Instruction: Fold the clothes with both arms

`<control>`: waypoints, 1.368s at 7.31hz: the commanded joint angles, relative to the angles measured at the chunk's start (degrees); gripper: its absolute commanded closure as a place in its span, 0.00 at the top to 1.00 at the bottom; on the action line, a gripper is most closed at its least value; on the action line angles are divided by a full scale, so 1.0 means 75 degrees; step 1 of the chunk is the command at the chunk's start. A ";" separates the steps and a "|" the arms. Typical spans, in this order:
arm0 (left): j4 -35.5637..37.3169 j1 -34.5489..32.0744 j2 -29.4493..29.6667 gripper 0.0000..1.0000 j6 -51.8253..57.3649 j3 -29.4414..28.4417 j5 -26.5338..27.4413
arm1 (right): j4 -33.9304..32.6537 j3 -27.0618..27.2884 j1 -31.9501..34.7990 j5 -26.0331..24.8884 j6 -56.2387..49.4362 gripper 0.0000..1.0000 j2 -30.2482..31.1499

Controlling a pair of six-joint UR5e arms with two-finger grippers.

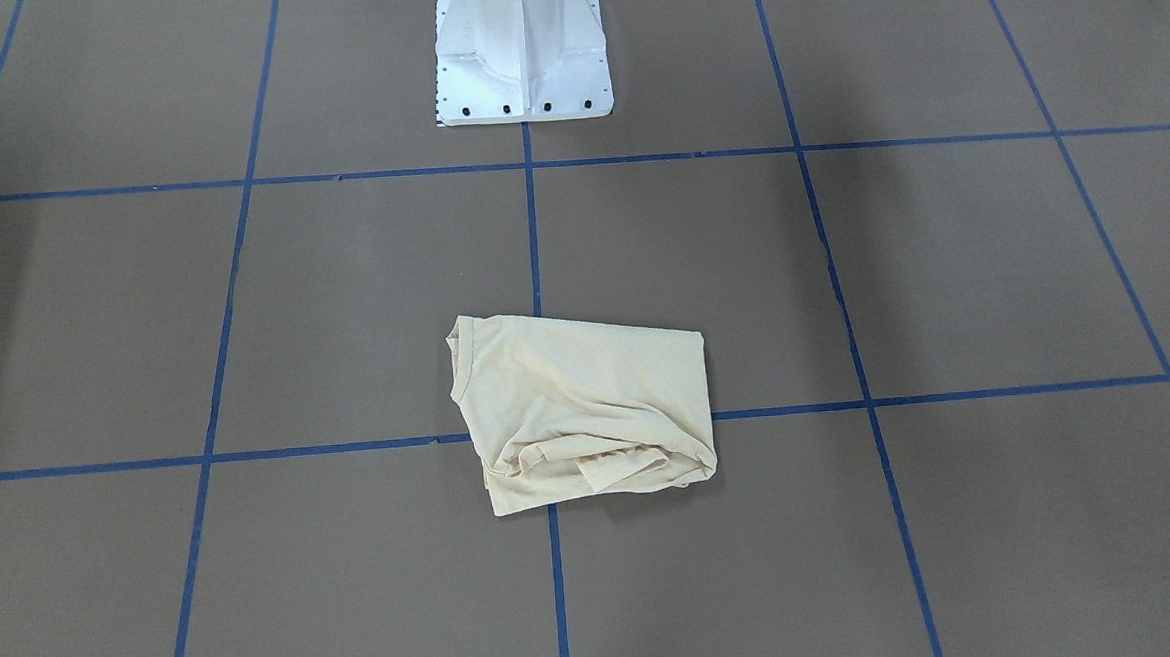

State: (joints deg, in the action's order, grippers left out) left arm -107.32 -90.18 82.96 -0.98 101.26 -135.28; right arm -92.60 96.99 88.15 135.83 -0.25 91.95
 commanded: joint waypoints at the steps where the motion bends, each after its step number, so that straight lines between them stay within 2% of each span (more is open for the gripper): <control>1: 0.0012 -0.0011 -0.0056 1.00 -0.0021 0.0044 0.0304 | -0.1229 0.0962 -0.0339 -0.0515 0.0009 1.00 0.0103; 2: 0.0012 -0.0023 -0.0115 1.00 -0.0022 0.0033 0.0399 | -0.1432 0.1176 -0.0351 -0.0938 0.0010 1.00 0.0115; 3: 0.0001 -0.0023 -0.0116 1.00 -0.0022 -0.0025 0.0388 | -0.1365 0.1085 -0.0351 -0.0989 -0.0002 1.00 0.0138; 6: 0.0094 -0.0011 0.0072 1.00 -0.0033 0.0044 0.0306 | -0.1388 0.0886 -0.0363 -0.0802 0.0033 1.00 0.0069; 8: 0.0118 -0.0023 0.0049 1.00 -0.0022 0.0314 0.0271 | -0.1353 0.0698 -0.0351 -0.0311 0.0080 1.00 0.0277; 10: 0.0118 -0.0023 -0.0033 1.00 -0.0022 0.0338 -0.0219 | -0.1341 0.0778 -0.0351 -0.0356 0.0115 1.00 0.0279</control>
State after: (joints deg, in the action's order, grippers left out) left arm -106.45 -90.34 82.99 -1.15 103.68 -135.04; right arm -102.76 102.37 85.50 133.03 0.51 93.94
